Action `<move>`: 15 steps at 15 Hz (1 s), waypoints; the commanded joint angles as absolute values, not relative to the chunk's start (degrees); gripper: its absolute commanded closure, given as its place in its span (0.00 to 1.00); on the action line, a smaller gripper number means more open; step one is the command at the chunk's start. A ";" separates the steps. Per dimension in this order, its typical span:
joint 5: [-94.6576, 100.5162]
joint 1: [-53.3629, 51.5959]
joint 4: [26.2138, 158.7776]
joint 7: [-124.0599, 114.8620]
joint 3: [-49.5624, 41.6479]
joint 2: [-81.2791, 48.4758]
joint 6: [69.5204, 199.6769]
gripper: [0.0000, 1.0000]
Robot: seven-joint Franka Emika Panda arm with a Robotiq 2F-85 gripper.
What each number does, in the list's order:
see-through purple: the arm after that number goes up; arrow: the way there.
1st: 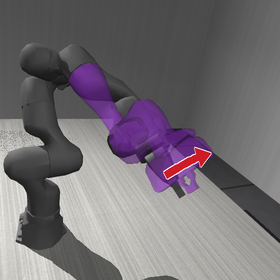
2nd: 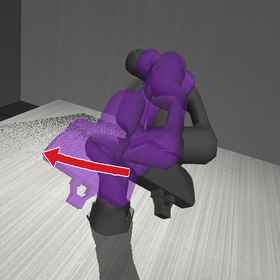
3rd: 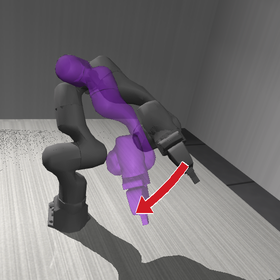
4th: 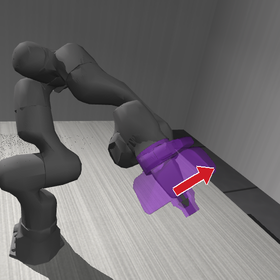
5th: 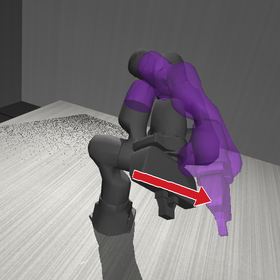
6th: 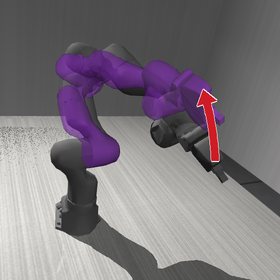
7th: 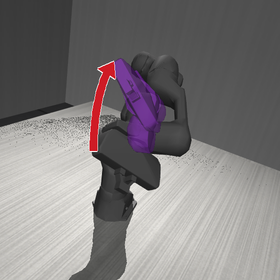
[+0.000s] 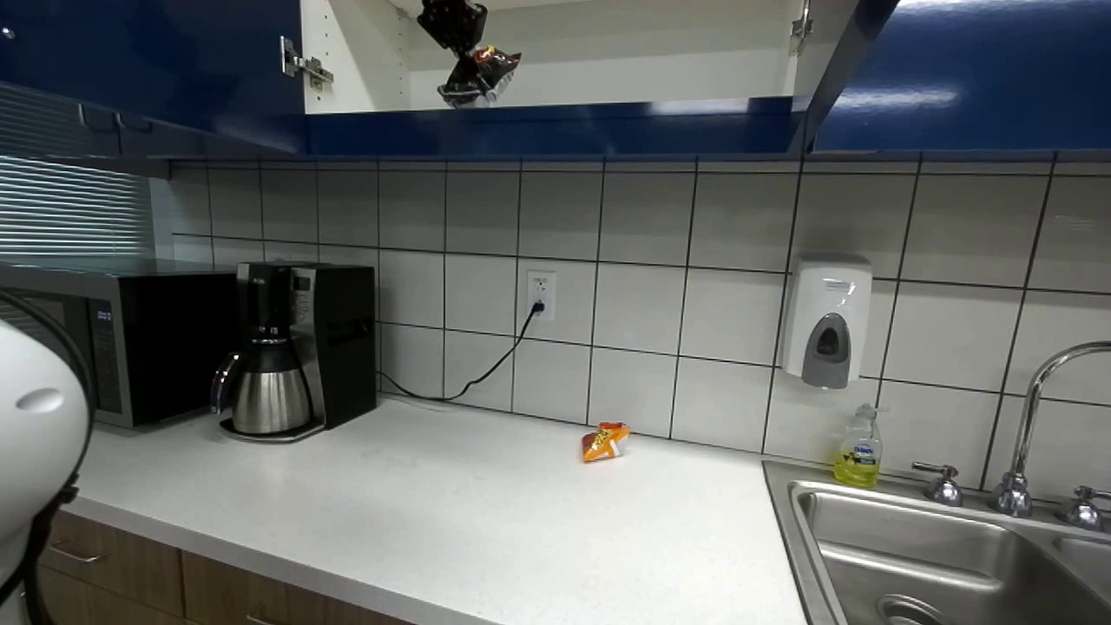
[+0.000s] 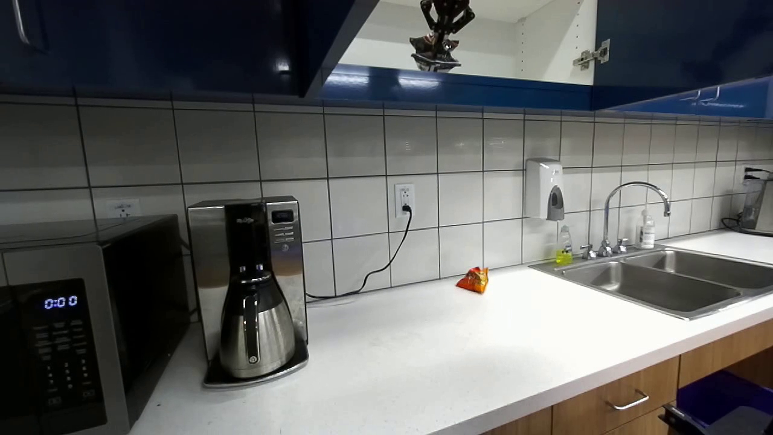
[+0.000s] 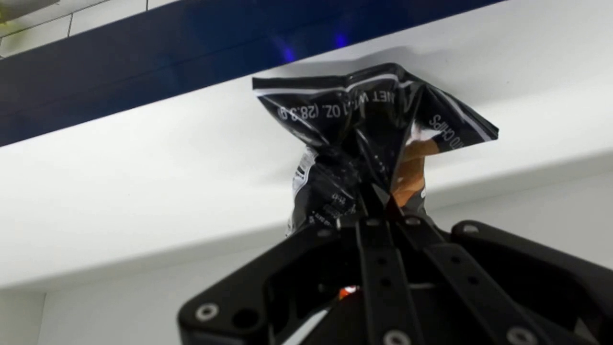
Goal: Put the black packet in the upper cabinet.
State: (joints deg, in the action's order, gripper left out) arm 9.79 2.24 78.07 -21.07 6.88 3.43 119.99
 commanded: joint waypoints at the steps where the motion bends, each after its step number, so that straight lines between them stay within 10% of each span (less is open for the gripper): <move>1: 11.43 2.36 73.99 -22.75 6.90 0.40 119.19 1.00; 8: 11.61 2.20 70.97 -23.09 6.42 -2.99 118.90 1.00; 15: 12.35 1.99 69.11 -24.90 6.01 -4.71 119.05 0.35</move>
State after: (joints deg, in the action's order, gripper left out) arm 10.57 2.24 71.88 -22.67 6.06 -3.31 119.99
